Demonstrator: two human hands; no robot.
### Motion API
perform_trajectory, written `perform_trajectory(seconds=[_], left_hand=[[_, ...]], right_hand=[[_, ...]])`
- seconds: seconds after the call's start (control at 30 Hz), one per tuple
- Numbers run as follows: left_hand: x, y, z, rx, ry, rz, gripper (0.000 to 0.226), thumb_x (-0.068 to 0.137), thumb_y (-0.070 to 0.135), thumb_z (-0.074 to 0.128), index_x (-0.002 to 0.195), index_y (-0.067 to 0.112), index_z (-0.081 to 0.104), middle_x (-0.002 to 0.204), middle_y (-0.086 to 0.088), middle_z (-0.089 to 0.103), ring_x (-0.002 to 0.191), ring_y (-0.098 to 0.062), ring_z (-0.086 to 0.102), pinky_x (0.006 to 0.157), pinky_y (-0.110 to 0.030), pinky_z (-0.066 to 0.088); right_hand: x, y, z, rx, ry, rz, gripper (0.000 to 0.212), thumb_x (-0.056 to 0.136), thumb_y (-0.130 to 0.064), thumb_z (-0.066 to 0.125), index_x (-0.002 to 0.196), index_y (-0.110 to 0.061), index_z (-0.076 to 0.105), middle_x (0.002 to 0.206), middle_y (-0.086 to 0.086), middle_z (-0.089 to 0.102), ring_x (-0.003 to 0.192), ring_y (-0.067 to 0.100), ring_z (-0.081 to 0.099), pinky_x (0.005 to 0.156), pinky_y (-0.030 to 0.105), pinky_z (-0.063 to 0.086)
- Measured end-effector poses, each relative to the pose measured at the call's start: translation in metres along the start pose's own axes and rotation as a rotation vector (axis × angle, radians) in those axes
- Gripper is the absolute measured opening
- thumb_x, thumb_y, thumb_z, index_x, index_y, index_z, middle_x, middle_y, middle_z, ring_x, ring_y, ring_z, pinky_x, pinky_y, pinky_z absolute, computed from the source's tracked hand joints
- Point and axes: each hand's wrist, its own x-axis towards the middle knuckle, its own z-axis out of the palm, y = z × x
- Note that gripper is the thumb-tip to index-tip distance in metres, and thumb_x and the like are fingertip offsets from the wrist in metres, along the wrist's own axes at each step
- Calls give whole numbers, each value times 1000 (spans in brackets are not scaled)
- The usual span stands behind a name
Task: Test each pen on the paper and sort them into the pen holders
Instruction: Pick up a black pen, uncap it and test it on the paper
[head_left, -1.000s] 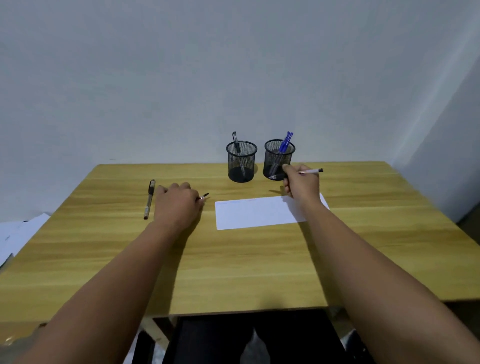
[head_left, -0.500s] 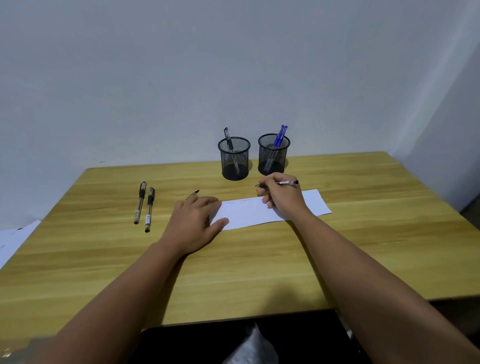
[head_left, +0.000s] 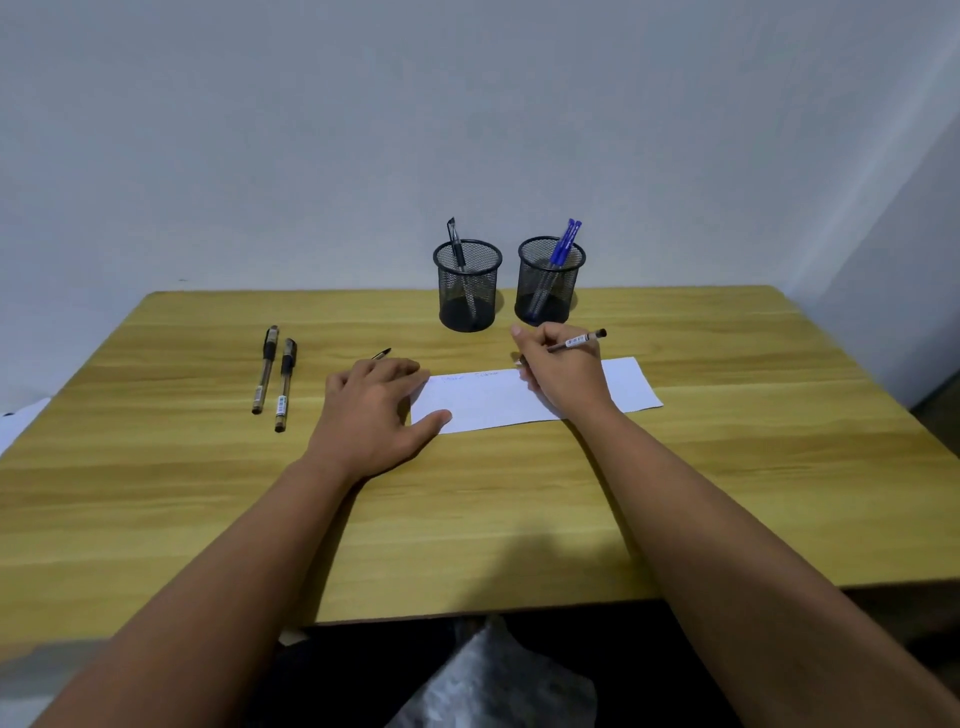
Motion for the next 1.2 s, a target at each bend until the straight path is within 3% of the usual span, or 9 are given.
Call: perform_trajectory(seconds=[0.23, 0.47, 0.63, 0.83, 1.03, 1.2], left_hand=[[0, 1, -2, 14, -11, -6, 62, 84, 73, 50, 132, 37, 63, 140, 11, 57, 134, -19, 43, 103, -45, 32], [2, 2, -3, 15, -11, -9, 63, 84, 74, 50, 132, 36, 64, 140, 11, 58, 134, -18, 44, 102, -45, 31], [2, 3, -3, 18, -15, -13, 65, 83, 75, 48, 134, 36, 63, 140, 11, 57, 134, -18, 44, 103, -45, 32], [2, 3, -3, 22, -23, -21, 65, 83, 76, 47, 133, 37, 63, 141, 13, 57, 135, -17, 42, 103, -46, 32], [3, 2, -3, 25, -31, -20, 66, 83, 76, 47, 134, 37, 63, 141, 13, 56, 135, -18, 42, 102, -46, 33], [3, 2, -2, 32, -26, -16, 65, 84, 75, 48, 134, 37, 63, 141, 13, 56, 135, -17, 42, 102, -45, 32]], right_hand=[[0, 0, 0, -59, 6, -9, 39, 102, -21, 71, 83, 11, 60, 64, 14, 67, 57, 16, 68, 54, 32, 55], [1, -1, -2, -108, 2, -20, 37, 101, -23, 72, 77, 4, 62, 64, 11, 68, 56, 14, 67, 59, 34, 57], [1, -1, -2, -128, -20, -42, 37, 100, -23, 74, 66, -12, 64, 63, 11, 69, 57, 17, 66, 57, 33, 55], [3, 1, -2, -104, 3, -10, 33, 96, -12, 70, 73, 7, 55, 69, 29, 66, 58, 22, 68, 60, 37, 56], [3, 2, -2, -130, -2, -39, 38, 100, -24, 72, 77, 4, 64, 72, 24, 71, 58, 20, 69, 56, 33, 57], [5, 4, -1, -132, 41, -40, 37, 101, -22, 70, 76, 4, 63, 72, 26, 71, 57, 22, 70, 56, 33, 57]])
